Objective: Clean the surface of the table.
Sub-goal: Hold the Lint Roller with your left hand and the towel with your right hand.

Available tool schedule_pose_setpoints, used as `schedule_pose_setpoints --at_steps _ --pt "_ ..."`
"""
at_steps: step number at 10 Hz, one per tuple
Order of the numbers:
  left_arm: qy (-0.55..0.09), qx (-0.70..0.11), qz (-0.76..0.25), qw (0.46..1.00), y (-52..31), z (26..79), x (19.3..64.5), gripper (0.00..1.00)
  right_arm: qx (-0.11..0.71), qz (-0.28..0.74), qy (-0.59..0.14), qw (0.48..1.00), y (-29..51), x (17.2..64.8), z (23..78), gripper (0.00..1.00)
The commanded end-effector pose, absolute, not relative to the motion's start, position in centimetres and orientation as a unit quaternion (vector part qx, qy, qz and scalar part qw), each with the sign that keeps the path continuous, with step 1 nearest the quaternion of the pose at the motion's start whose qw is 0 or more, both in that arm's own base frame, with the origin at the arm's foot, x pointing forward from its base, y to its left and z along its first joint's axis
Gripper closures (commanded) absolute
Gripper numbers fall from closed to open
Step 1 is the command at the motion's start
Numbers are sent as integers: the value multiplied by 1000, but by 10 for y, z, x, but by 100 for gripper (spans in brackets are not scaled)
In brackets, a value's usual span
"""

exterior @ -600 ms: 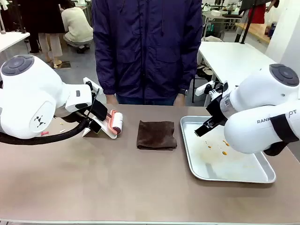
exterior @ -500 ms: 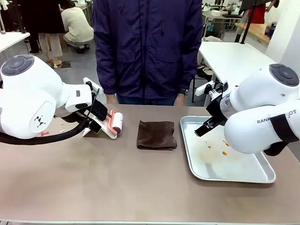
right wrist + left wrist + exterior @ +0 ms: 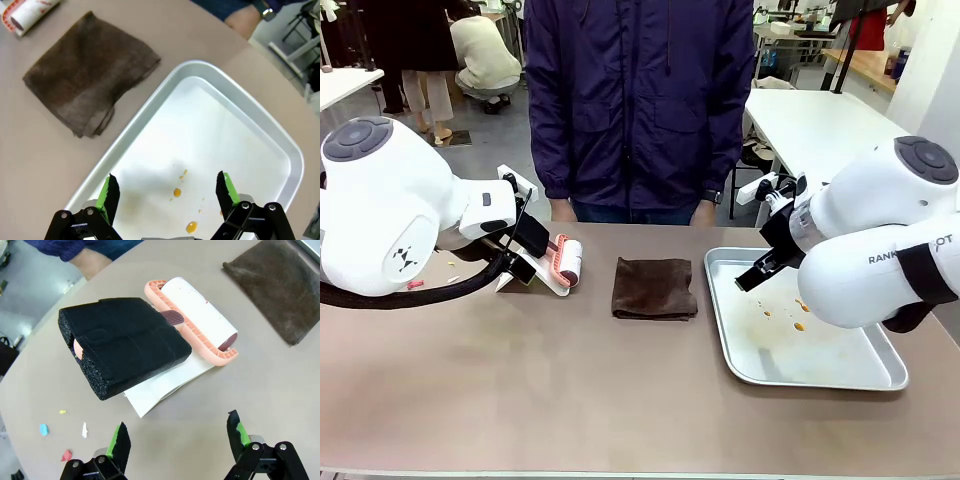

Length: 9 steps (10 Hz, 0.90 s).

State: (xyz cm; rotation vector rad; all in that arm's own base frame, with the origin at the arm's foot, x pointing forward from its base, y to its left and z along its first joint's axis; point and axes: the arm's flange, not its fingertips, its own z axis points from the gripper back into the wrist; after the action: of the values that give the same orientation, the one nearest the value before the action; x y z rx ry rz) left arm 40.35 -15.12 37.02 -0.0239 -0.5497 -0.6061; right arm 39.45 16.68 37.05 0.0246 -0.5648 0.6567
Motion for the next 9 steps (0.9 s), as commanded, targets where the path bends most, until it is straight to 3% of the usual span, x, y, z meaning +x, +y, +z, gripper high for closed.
schedule_pose_setpoints --at_steps 1,7,9 --pt "-267 -12 -295 917 -151 370 403 0 12 318 -274 908 167 395 371 0" --pt "-253 -24 -308 917 -146 376 395 0 18 322 -272 907 162 388 376 0" --pt "-246 -42 -287 925 -126 399 370 0 83 313 -233 917 148 370 399 0"
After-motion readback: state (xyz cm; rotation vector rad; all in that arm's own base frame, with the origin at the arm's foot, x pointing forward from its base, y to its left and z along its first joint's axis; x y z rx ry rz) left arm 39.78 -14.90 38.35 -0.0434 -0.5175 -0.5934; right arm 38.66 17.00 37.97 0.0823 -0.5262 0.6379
